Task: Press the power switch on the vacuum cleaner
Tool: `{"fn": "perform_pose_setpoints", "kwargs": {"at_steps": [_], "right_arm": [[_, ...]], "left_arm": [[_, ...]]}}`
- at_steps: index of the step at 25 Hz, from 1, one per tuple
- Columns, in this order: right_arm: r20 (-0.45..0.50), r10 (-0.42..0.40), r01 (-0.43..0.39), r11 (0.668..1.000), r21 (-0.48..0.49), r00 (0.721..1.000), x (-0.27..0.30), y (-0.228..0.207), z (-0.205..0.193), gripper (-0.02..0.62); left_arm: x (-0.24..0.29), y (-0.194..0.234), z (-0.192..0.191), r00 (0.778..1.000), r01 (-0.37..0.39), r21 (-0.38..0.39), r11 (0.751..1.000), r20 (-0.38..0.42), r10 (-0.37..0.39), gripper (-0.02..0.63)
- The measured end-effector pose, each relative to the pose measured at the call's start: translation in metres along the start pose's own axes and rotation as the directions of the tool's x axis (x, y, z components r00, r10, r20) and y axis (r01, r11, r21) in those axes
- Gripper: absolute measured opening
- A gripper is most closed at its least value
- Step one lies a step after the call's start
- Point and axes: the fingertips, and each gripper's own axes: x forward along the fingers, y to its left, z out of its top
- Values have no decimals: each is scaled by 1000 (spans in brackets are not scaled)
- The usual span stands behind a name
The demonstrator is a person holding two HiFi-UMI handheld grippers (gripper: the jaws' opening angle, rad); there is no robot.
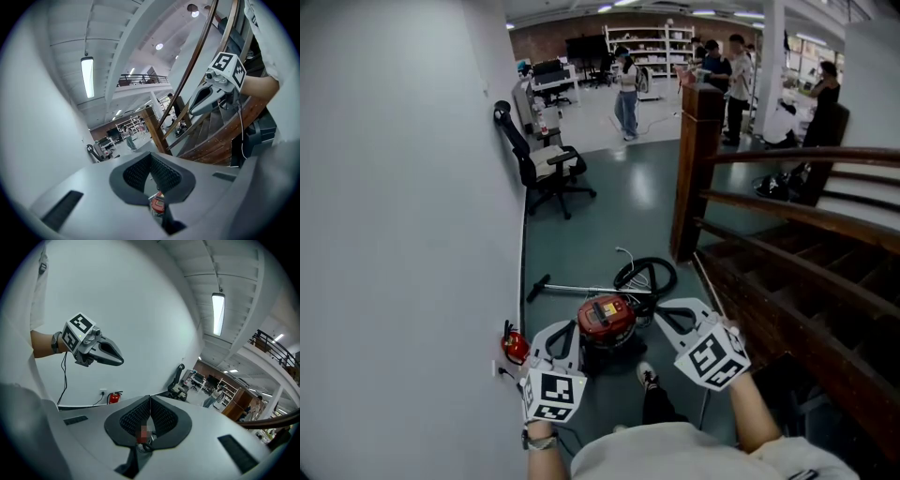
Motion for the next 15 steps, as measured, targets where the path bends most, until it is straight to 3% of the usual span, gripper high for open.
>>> {"fn": "perform_pose_setpoints", "kwargs": {"at_steps": [15], "right_arm": [[-24, 12, -13, 1000, -8, 1000, 6, 9, 1, 28]], "left_arm": [[-7, 5, -7, 1000, -4, -2, 1000, -12, 4, -3]]}}
